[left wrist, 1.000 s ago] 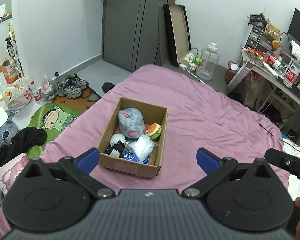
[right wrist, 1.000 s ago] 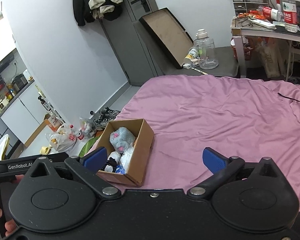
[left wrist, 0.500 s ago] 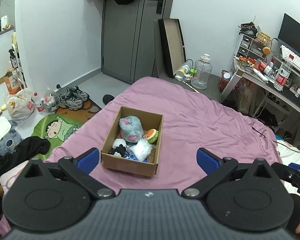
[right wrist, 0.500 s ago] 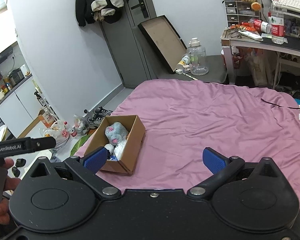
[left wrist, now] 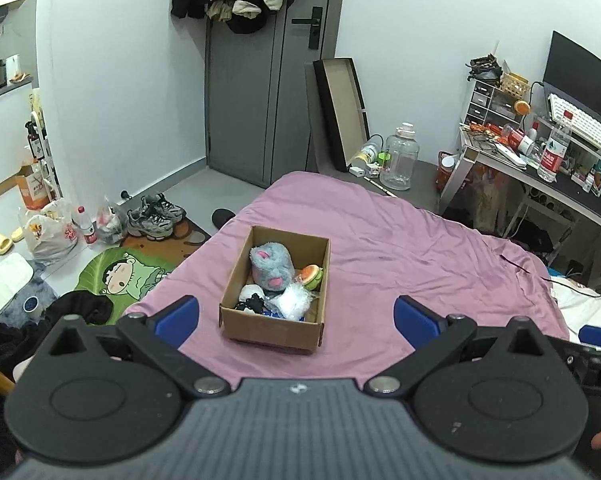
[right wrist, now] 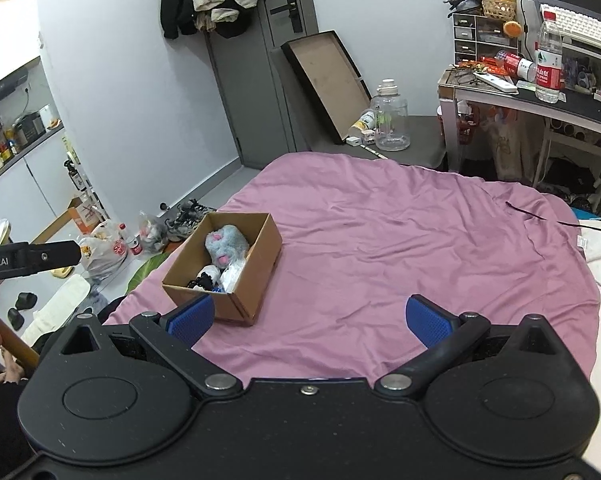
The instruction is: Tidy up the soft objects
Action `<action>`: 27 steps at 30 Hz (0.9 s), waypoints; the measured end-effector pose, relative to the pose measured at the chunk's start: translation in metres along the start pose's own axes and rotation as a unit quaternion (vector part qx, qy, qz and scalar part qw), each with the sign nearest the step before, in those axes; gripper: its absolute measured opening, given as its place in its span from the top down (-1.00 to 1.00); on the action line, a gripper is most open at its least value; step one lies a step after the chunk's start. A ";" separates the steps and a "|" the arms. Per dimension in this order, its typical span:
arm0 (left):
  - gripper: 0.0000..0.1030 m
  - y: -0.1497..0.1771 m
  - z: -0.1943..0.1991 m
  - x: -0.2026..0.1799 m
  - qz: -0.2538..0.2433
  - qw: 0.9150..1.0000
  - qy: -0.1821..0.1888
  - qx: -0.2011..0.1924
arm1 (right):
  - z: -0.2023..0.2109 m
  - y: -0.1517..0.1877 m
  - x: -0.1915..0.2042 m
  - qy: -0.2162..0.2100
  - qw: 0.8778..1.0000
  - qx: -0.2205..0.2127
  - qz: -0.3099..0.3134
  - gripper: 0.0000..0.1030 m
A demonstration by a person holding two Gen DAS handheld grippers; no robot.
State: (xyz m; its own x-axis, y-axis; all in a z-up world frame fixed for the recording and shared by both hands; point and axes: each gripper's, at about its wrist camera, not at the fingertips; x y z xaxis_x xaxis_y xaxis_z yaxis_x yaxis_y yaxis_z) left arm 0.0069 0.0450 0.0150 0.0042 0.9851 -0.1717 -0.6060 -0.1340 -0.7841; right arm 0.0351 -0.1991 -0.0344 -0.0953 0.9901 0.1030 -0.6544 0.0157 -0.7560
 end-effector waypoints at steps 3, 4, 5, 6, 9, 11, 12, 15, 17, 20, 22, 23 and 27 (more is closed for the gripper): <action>-0.99 0.004 0.004 -0.001 -0.008 1.000 -0.001 0.000 | 0.006 -0.001 0.001 0.005 1.000 -0.007 0.007 -1.00; -0.99 0.005 0.005 -0.001 -0.010 1.000 -0.003 -0.001 | 0.007 -0.001 0.002 0.005 1.000 -0.011 0.009 -1.00; -0.99 0.006 0.005 -0.001 -0.010 1.000 -0.004 -0.001 | 0.008 -0.001 0.002 0.005 1.000 -0.012 0.010 -1.00; -0.99 0.007 0.005 0.000 -0.011 1.000 -0.006 0.000 | 0.009 -0.001 0.003 0.005 1.000 -0.011 0.011 -1.00; -0.99 0.011 0.005 0.000 -0.014 1.000 -0.006 0.004 | 0.011 0.001 0.006 0.005 1.000 -0.012 0.017 -1.00; -0.99 0.014 0.005 0.000 -0.017 1.000 -0.005 0.008 | 0.013 0.001 0.008 0.012 1.000 -0.015 0.019 -1.00; -0.99 0.015 0.005 0.001 -0.019 1.000 -0.005 0.010 | 0.014 0.001 0.009 0.014 1.000 -0.015 0.019 -1.00; -0.99 0.017 0.004 0.001 -0.021 1.000 -0.002 0.016 | 0.015 0.001 0.008 0.006 1.000 -0.016 0.014 -1.00; -0.99 0.017 0.005 0.001 -0.023 1.000 0.002 0.017 | 0.016 0.002 0.008 0.008 1.000 -0.015 0.016 -1.00; -0.99 0.018 0.007 0.000 -0.023 1.000 0.003 0.016 | 0.017 0.003 0.009 0.013 1.000 -0.014 0.020 -1.00; -0.99 0.018 0.008 0.000 -0.020 1.000 0.006 0.016 | 0.018 0.003 0.010 0.012 1.000 -0.013 0.021 -1.00; -0.99 0.018 0.008 0.000 -0.020 1.000 0.007 0.016 | 0.018 0.003 0.010 0.011 1.000 -0.014 0.022 -1.00; -0.99 0.018 0.009 -0.002 -0.019 1.000 0.014 0.019 | 0.016 0.004 0.012 0.009 1.000 -0.009 0.026 -1.00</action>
State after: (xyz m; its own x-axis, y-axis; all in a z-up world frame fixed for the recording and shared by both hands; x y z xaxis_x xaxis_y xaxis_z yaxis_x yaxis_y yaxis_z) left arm -0.0118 0.0411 0.0068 0.0498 0.9861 -0.1588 -0.6341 -0.0916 -0.7678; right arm 0.0197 -0.1897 -0.0259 -0.1157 0.9919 0.0526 -0.6358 -0.0333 -0.7711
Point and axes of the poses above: each gripper's, at about its wrist camera, not at the fingertips, and z roughly against the way its jaws point, x to its left, y to its underside, and after that the axes turned 8 degrees about y, right-handed
